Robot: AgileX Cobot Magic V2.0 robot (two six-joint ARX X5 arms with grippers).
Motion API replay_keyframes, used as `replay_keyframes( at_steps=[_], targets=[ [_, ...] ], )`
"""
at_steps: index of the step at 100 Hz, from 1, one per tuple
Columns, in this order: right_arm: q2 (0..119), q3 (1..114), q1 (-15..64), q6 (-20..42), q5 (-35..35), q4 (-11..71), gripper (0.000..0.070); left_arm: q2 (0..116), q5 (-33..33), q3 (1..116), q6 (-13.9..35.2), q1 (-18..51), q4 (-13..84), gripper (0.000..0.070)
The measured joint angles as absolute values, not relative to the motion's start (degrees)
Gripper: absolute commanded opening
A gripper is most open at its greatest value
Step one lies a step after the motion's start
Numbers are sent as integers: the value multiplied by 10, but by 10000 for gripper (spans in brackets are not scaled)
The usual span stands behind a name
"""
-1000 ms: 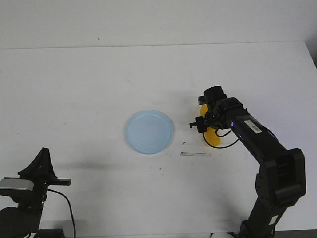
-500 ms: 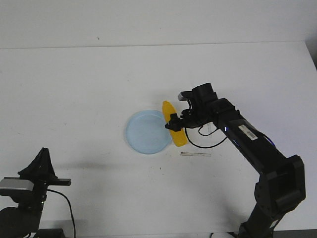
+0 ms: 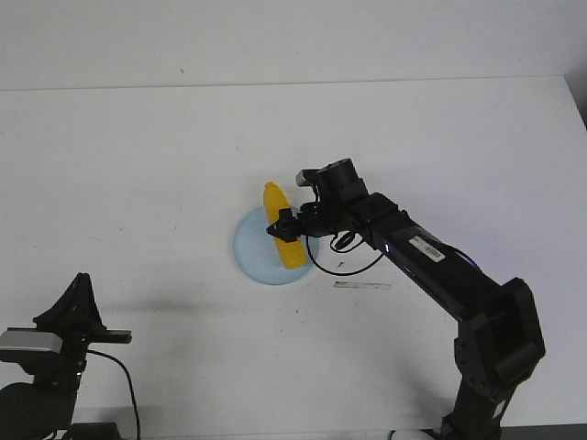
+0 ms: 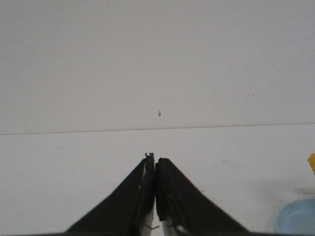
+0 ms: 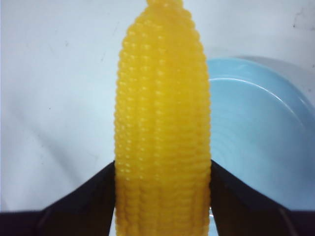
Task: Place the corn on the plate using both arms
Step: 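Carry the corn with the right gripper over the plate and lower it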
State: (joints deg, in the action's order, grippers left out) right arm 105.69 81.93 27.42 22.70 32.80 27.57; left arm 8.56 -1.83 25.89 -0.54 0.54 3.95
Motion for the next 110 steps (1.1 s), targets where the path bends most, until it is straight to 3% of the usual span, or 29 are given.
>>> replay_keyframes(
  at_steps=[42, 57, 83, 96, 110],
  targets=[
    [1101, 819, 285, 261, 315, 276, 286, 86, -18, 259, -5, 5, 40, 1],
    [1101, 819, 285, 265, 309, 276, 354, 86, -18, 259, -5, 5, 40, 1],
    [1101, 819, 285, 265, 291, 278, 357, 86, -18, 259, -5, 5, 39, 1],
    [1101, 819, 285, 265, 289, 278, 426, 86, -18, 259, -5, 5, 40, 1],
    [1101, 819, 285, 265, 289, 278, 429, 86, -18, 259, -5, 5, 40, 1]
  ],
)
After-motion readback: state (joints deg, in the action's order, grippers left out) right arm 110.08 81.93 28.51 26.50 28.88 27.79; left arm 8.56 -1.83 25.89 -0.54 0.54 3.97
